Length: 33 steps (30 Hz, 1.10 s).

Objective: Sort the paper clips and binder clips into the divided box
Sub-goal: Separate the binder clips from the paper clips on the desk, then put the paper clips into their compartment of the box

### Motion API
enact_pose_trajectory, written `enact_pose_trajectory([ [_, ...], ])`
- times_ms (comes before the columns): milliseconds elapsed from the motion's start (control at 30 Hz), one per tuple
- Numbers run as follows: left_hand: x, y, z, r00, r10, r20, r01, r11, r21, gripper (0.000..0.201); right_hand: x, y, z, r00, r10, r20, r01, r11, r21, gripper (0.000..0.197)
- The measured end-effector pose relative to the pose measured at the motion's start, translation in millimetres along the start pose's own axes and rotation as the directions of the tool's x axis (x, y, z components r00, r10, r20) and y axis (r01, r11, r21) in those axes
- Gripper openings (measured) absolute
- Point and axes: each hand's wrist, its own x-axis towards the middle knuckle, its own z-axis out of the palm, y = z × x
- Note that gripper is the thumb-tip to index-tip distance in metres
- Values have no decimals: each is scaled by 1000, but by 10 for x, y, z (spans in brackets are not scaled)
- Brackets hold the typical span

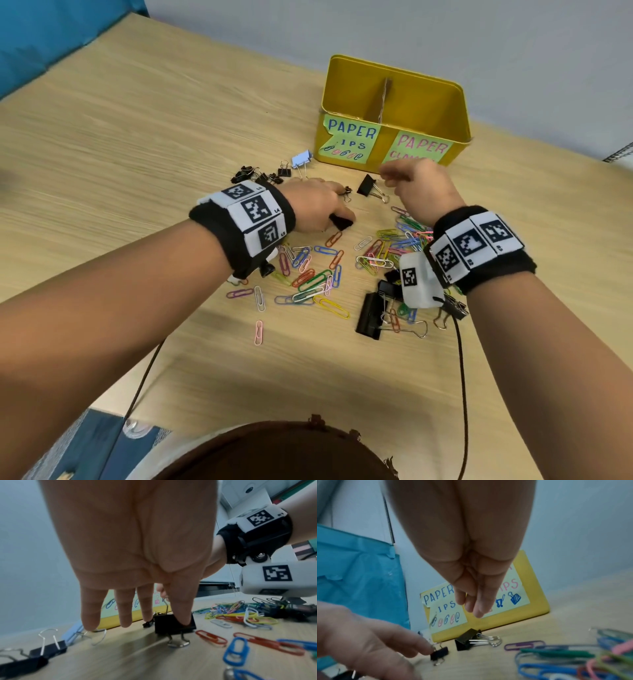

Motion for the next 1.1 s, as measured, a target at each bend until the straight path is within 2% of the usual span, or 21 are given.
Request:
enact_pose_trajectory([
  [67, 7, -26, -9, 1000, -20, -8, 20, 999, 33, 50, 26, -1, 12, 1000, -7, 15, 9, 995, -99, 54],
  [133, 23, -31, -8, 996, -69, -52, 74, 992, 100, 49, 45, -22, 58, 989, 0, 149, 34, 973, -227, 58],
  [200, 17, -34, -6, 975, -150, -166, 175, 974, 146, 45, 49, -56, 114, 966, -12, 257, 82, 962, -261, 59],
  [233, -11, -40, -10, 954, -193, -229, 226, 966, 128, 46, 46, -73, 133, 964, -49, 263, 108, 971, -213, 61],
  [267, -59, -44, -16, 931, -227, -285, 261, 962, 86, 49, 30, -85, 145, 971, -85, 224, 119, 983, -140, 62],
  [333, -188, -64, -14, 882, -253, -398, 271, 962, -10, 53, 8, -77, 123, 995, -93, 43, 96, 994, -55, 58],
  [400, -325, -106, 24, 865, -255, -433, 231, 967, -108, 48, -24, -34, 83, 998, -6, -68, -3, 992, -124, 42],
  [433, -381, -137, 61, 880, -265, -393, 212, 962, -175, 44, -41, -10, 78, 998, 54, -27, -59, 977, -205, 37],
  [467, -436, -165, 110, 908, -273, -319, 207, 952, -227, 41, -83, -3, 88, 991, 113, 70, -87, 951, -297, 34],
  [533, -517, -231, 220, 948, -268, -171, 221, 942, -253, 39, -179, -29, 153, 958, 155, 240, -43, 909, -416, 31],
  [600, -573, -259, 317, 967, -242, -80, 222, 953, -207, 41, -287, -121, 248, 938, 93, 334, 52, 915, -399, 28],
  [667, -615, -237, 387, 985, -170, -34, 162, 972, -171, 45, -389, -246, 346, 910, -20, 414, 165, 933, -319, 28],
  [733, -671, -212, 404, 994, -106, -32, 96, 967, -235, 41, -473, -349, 404, 889, -116, 443, 231, 949, -216, 32],
  [800, -741, -242, 386, 994, -96, -57, 73, 946, -316, 37, -511, -387, 384, 914, -114, 390, 189, 969, -159, 37],
  [900, -833, -310, 421, 987, -146, -65, 117, 940, -321, 50, -550, -372, 384, 936, -34, 351, 140, 950, -280, 40],
  [1000, -856, -217, 448, 994, -105, 25, 107, 979, -171, 61, -634, -448, 489, 901, -27, 432, 192, 919, -343, 44],
  [1100, -895, -132, 432, 999, -26, 48, 36, 973, -227, 60, -678, -501, 504, 846, -95, 525, 279, 918, -283, 41],
])
